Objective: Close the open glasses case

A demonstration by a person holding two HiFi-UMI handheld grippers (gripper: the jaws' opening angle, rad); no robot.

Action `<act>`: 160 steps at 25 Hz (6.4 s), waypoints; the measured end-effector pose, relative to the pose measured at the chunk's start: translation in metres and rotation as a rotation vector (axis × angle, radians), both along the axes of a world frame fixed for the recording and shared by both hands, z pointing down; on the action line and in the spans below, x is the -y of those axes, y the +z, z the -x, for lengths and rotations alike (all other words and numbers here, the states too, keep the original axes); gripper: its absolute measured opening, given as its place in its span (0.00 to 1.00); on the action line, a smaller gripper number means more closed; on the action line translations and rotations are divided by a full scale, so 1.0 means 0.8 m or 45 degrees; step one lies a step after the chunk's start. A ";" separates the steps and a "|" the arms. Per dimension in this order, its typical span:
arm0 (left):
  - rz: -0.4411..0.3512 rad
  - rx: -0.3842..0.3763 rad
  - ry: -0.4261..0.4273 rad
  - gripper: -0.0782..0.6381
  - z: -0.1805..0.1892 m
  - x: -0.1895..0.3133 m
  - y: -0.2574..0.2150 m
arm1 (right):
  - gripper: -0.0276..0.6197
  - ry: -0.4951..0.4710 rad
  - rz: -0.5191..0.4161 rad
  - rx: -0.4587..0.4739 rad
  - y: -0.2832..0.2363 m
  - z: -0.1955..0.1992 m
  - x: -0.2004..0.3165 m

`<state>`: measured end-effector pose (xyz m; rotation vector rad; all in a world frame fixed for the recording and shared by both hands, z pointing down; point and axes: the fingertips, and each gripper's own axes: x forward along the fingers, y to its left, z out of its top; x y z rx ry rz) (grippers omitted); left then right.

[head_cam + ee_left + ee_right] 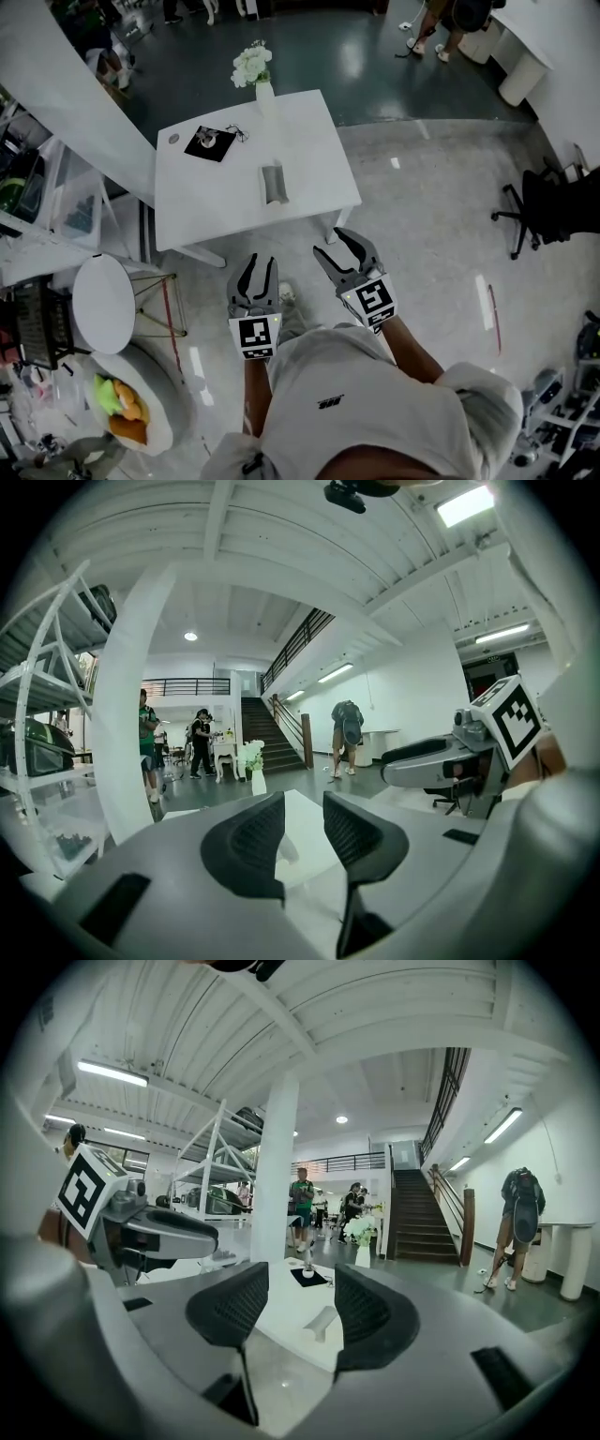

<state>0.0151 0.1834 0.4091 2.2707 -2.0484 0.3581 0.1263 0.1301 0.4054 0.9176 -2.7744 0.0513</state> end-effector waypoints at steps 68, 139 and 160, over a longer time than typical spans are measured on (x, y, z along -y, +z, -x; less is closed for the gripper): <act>0.429 -0.141 0.154 0.28 0.150 0.406 0.192 | 0.35 0.019 0.416 -0.230 0.205 0.163 0.392; 0.852 -0.160 0.558 0.26 0.081 0.416 0.393 | 0.31 0.139 0.692 -0.438 0.382 0.175 0.368; 0.855 -0.169 0.496 0.26 0.113 0.407 0.399 | 0.31 0.086 0.700 -0.437 0.377 0.200 0.358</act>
